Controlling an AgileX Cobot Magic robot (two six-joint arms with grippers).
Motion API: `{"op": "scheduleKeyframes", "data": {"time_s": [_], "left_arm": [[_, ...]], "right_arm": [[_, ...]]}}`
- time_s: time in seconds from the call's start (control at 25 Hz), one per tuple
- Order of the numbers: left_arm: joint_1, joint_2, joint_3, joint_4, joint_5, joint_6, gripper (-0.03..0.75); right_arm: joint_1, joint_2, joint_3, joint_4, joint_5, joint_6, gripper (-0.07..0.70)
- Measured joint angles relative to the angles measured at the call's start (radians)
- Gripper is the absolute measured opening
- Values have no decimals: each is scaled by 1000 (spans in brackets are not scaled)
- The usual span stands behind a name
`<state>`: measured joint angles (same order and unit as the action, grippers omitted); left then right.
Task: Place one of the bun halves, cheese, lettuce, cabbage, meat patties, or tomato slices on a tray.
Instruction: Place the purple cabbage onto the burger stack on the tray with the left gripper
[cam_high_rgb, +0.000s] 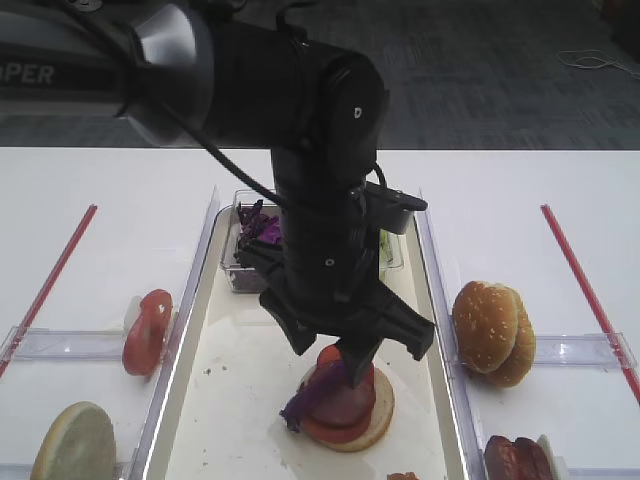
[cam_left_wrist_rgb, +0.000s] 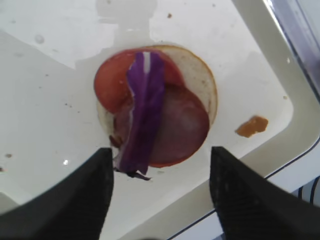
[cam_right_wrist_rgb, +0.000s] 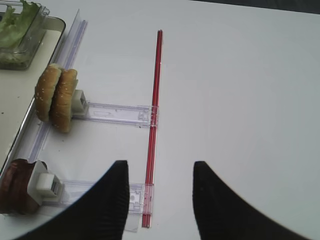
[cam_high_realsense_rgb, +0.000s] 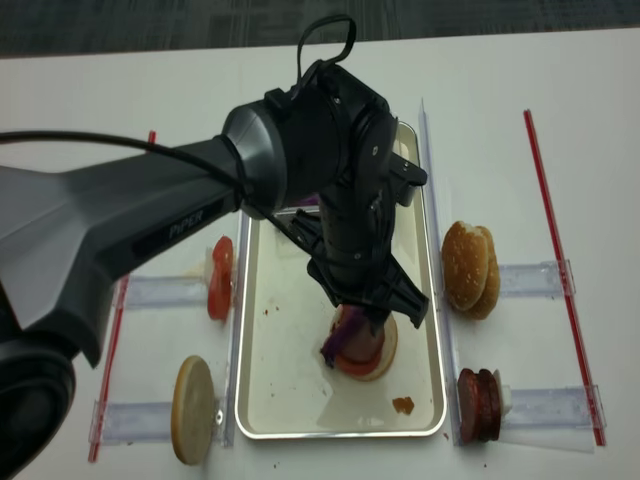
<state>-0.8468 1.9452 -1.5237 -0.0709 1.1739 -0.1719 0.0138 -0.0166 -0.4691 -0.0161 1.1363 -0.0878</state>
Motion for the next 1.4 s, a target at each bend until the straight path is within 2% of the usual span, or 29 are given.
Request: {"op": "scheduleKeyframes", "data": {"time_s": [0.2,0.8,1.4], "left_arm": [[30,0,-2,12,35,-13,403],[81,-22,-2,14,37,-21,403],[222,-115,-2,18,44,-26,403]], "right_arm": [[0,0,0,0,0,0,328],[0,0,0,0,0,2,328],[0,0,0,0,-1,4,328]]}}
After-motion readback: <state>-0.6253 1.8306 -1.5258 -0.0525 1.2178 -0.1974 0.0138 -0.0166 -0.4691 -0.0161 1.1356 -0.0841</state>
